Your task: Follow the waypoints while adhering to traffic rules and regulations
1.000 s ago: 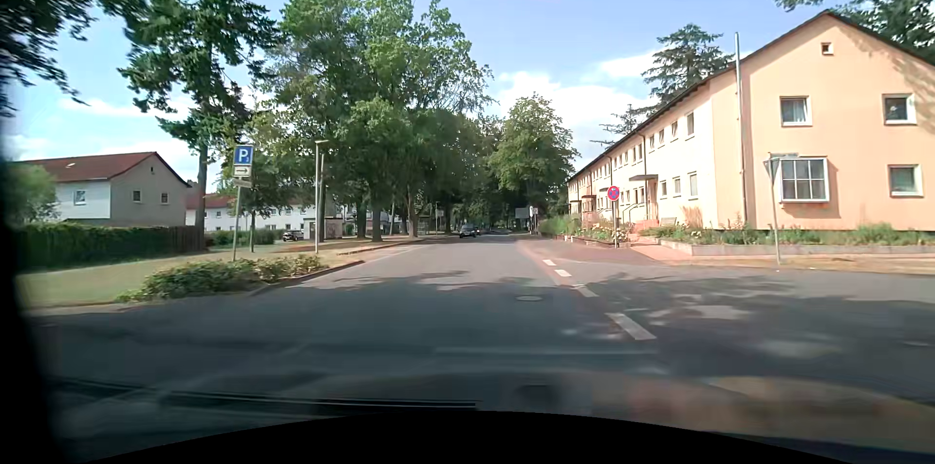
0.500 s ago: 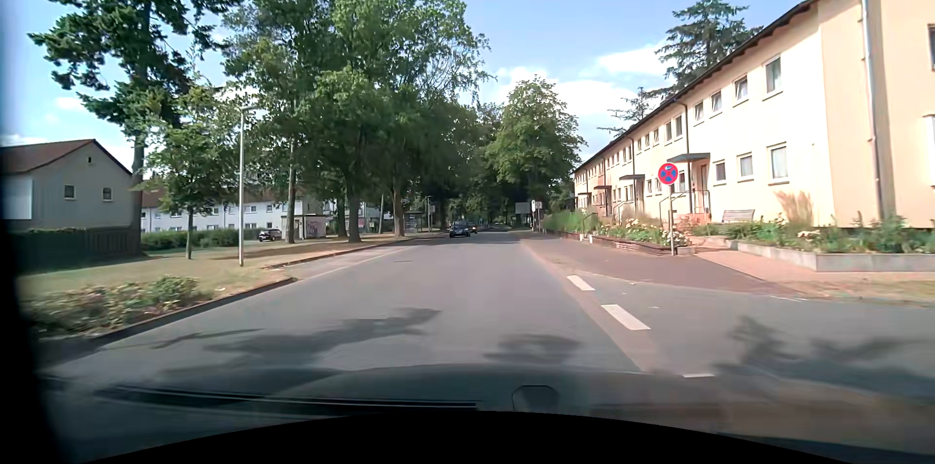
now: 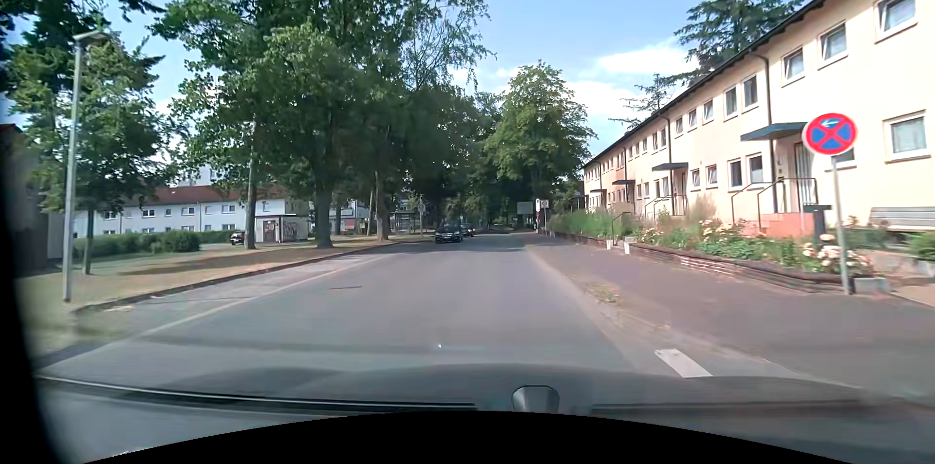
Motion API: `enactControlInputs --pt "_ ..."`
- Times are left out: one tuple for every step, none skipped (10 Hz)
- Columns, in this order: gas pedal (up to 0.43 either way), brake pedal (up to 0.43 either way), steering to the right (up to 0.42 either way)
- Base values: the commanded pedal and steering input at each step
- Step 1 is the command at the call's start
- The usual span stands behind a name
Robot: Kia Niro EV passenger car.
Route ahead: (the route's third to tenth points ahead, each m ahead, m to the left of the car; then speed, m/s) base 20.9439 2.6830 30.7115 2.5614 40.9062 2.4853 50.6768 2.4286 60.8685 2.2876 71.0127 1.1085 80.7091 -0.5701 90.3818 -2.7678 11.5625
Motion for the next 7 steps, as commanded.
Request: enactControlInputs --pt "0.110 0.006 0.003" --pt "0.110 0.006 0.004" --pt "0.087 0.006 0.003" --pt "0.087 0.006 0.003" --pt "0.079 0.006 0.003" --pt "0.079 0.006 0.003" --pt "0.079 0.006 0.003"
